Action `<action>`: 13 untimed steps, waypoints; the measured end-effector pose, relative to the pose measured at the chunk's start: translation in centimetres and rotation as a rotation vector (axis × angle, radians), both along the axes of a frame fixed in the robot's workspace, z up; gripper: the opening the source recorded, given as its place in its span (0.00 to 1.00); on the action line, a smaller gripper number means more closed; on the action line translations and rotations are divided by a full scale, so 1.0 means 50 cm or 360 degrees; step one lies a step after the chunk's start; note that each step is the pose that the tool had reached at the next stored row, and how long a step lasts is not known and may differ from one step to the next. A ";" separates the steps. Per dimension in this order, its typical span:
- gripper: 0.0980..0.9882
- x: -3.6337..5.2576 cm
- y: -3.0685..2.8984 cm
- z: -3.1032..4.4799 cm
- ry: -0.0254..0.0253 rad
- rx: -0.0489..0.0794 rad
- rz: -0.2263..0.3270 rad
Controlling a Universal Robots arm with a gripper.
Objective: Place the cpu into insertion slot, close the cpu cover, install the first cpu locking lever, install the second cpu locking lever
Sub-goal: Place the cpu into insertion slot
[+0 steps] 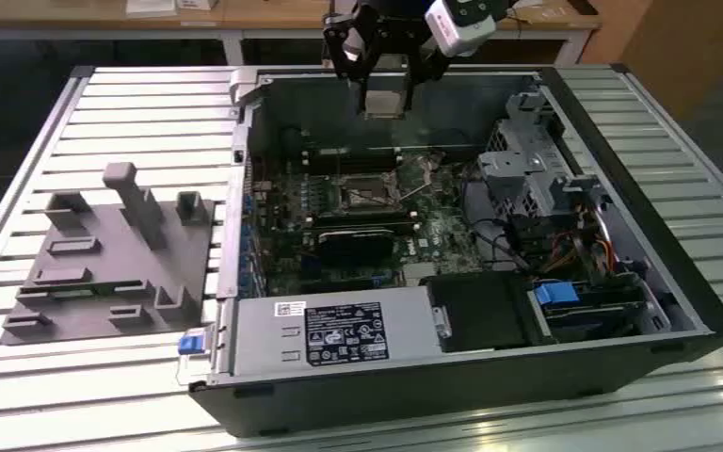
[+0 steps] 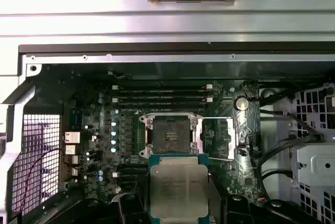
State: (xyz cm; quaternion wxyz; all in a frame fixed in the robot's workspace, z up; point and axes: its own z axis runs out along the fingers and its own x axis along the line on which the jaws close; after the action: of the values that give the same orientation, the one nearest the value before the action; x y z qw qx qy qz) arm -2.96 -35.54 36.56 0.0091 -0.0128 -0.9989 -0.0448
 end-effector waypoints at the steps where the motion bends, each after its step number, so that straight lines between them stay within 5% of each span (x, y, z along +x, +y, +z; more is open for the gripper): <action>1: 0.49 0.000 0.000 0.000 0.00000 0.0000 0.0000; 13: 0.49 0.000 0.000 -0.001 -0.00004 -0.0001 0.0000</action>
State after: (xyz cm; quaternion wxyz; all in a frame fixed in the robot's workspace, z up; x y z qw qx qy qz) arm -2.96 -35.54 36.49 0.0090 -0.0128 -0.9989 -0.0445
